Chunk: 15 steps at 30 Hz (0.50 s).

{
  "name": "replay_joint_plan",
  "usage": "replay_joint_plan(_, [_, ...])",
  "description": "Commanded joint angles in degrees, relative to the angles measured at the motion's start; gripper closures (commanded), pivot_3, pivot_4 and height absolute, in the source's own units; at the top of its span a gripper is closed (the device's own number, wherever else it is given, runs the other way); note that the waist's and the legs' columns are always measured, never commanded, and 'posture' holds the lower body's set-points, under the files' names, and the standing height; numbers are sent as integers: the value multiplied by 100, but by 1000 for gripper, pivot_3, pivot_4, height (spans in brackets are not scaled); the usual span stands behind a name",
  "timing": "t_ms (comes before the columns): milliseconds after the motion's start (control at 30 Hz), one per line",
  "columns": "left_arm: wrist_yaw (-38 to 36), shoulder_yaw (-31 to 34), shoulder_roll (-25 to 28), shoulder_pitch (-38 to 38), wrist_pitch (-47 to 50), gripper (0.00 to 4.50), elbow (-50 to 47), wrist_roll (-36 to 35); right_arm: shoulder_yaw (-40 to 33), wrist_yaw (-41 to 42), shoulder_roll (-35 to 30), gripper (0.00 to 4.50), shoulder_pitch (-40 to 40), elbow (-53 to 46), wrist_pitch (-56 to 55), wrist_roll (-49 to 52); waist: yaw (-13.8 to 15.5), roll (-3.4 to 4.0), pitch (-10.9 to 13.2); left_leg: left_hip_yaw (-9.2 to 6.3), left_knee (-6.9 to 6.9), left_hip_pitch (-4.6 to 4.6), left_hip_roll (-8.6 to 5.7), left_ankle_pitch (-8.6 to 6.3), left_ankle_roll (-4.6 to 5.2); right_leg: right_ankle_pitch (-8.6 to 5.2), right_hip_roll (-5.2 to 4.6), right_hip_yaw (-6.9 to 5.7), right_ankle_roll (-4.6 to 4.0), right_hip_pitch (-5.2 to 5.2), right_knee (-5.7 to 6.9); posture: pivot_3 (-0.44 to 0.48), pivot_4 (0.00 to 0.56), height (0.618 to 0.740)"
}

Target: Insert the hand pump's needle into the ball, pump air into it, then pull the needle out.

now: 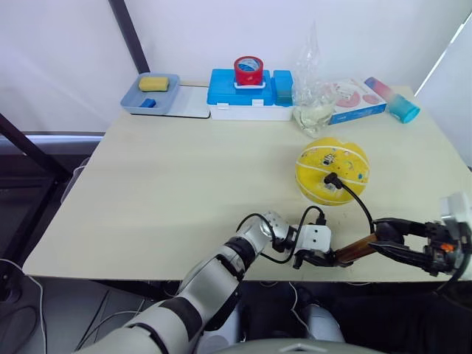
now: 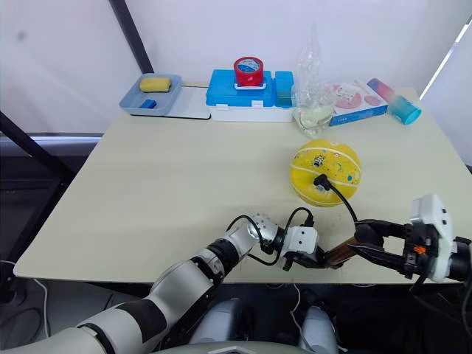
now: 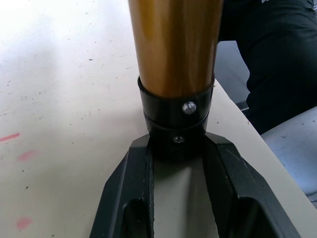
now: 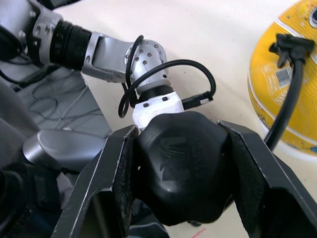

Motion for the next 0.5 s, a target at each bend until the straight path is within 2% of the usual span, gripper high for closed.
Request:
replay_joint_plan(33, [-54, -157, -371, 154, 157, 3570, 257, 235, -1040, 122, -322, 2497, -137, 121, 354, 471, 3, 1, 3, -1, 0, 0, 0, 0, 0, 0, 0, 0, 0, 0, -1, 0, 150, 729])
replay_joint_plan(167, [-73, -166, -385, 169, 154, 3570, 252, 234, -1947, 89, -742, 2497, -467, 258, 1005, 1243, -1, 7, 9, 0, 0, 0, 0, 0, 0, 0, -2, 0, 0, 0, 0, 0, 150, 729])
replay_joint_plan(333, [-98, -170, -381, 168, 145, 3573, 253, 237, -2572, -100, -1124, 2497, -966, 633, 1558, 1758, -9, 15, 15, 1, 0, -1, 0, 0, -1, 0, -3, 1, 0, -1, 0, 0, 150, 729])
replay_joint_plan(500, [-109, -175, -381, 162, 140, 3575, 253, 246, -2576, -159, -1046, 2497, -1055, 554, 1848, 1774, -11, 16, 18, 2, -1, -4, -4, 0, 0, 0, -6, 3, 0, -4, 0, 0, 150, 729])
